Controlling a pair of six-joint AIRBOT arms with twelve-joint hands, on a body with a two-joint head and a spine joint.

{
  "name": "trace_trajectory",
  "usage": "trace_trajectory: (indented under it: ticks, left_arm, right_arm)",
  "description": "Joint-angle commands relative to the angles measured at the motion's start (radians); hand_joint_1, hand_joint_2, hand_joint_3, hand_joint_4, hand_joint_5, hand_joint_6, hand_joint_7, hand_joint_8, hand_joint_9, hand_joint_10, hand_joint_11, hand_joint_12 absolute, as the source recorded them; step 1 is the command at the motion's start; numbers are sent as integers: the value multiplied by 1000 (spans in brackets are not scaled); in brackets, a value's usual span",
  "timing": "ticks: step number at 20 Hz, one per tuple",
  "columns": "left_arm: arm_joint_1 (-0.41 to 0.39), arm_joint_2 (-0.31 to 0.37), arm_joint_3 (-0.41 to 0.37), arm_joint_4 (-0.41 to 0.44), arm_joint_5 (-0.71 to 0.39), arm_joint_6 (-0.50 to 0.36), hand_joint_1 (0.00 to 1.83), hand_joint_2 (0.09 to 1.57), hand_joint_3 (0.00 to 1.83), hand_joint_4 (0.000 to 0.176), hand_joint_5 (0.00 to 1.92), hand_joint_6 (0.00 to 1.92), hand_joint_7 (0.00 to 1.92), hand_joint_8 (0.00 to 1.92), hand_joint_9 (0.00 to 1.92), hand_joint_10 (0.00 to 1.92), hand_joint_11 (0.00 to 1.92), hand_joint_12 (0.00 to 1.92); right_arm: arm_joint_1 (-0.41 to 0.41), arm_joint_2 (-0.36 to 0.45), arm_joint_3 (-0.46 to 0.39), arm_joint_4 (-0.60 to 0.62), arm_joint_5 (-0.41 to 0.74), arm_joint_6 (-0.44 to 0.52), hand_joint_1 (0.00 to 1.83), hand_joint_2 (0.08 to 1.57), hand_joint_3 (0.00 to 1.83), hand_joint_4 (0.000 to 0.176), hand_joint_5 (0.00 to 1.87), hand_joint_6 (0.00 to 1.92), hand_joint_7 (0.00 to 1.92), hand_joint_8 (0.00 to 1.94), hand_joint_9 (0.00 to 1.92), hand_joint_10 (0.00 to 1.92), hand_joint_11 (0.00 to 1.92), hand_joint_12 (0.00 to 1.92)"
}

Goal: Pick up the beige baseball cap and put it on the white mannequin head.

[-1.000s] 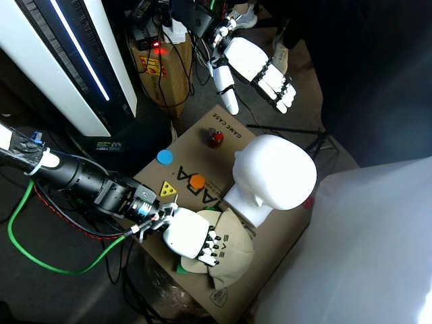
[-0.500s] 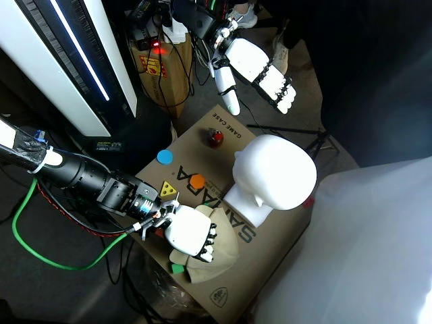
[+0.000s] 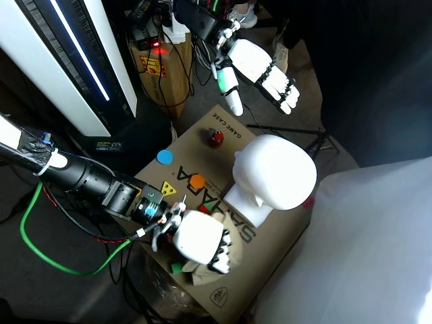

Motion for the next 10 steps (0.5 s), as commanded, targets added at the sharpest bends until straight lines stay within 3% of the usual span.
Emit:
trace_trajectory:
  ticks: [1, 10]
  left_arm:
    - [-9, 0, 7, 65, -101, -11, 0, 1157, 0, 0, 13, 0, 5, 0, 0, 0, 0, 0]
    - [6, 9, 9, 80, -108, -36, 0, 1158, 1, 0, 23, 2, 20, 5, 0, 0, 18, 9]
  right_arm:
    - [20, 7, 8, -7, 192, -7, 1243, 1135, 0, 0, 913, 933, 986, 1199, 694, 1392, 460, 1797]
    - [90, 7, -6, -43, 479, -139, 1253, 1139, 1, 0, 883, 949, 990, 1210, 696, 1395, 453, 1770]
